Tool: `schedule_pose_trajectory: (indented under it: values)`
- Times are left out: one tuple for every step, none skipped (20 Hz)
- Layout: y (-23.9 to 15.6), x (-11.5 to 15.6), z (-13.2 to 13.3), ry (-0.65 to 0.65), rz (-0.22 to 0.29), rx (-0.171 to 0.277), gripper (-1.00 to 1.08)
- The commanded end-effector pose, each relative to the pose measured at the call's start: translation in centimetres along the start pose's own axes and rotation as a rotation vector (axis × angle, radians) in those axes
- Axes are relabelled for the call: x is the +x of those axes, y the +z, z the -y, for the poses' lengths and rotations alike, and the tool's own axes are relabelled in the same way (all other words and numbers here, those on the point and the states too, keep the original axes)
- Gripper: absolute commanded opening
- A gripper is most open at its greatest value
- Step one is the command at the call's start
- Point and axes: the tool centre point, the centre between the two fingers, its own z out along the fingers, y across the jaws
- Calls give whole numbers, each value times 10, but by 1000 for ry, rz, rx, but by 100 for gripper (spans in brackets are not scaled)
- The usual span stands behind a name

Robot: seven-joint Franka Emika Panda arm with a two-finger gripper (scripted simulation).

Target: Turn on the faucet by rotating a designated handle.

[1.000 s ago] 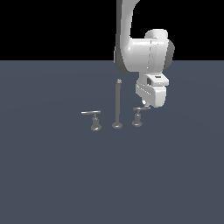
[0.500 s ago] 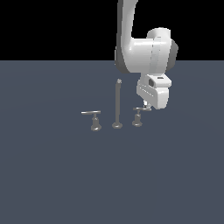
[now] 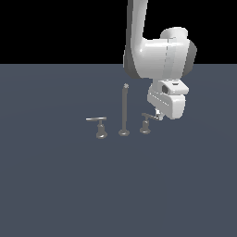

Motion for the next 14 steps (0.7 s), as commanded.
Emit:
schedule_pose_trajectory:
  values:
    - [0,-3,-2,-1,1,0,-100]
    - [0,-6,-4,-1,1,-1,-100]
    - [0,-9,-6,-1,2,-2,-100]
    - [0,-12,-8,-1,2,-3,-100]
    - [0,-14,-10,-1,3,-4,-100]
    - [0,-17,-13,-1,3,-4,-100]
    - [-1,-20,-15,-1,3,-5,-100]
    - [-1,-23,-17,-1,4,-6,-100]
    - [-1,-26,-19,-1,4,-7,-100]
    - [-1,-29,-21,-1,5,-8,-100]
    - [-1,-32,-24,-1,5,-9,-100]
    - [-1,-35,-26,-2,6,-9,-100]
    - [-1,-38,-28,-2,6,-10,-100]
    - [-1,-38,-28,-2,6,-10,-100]
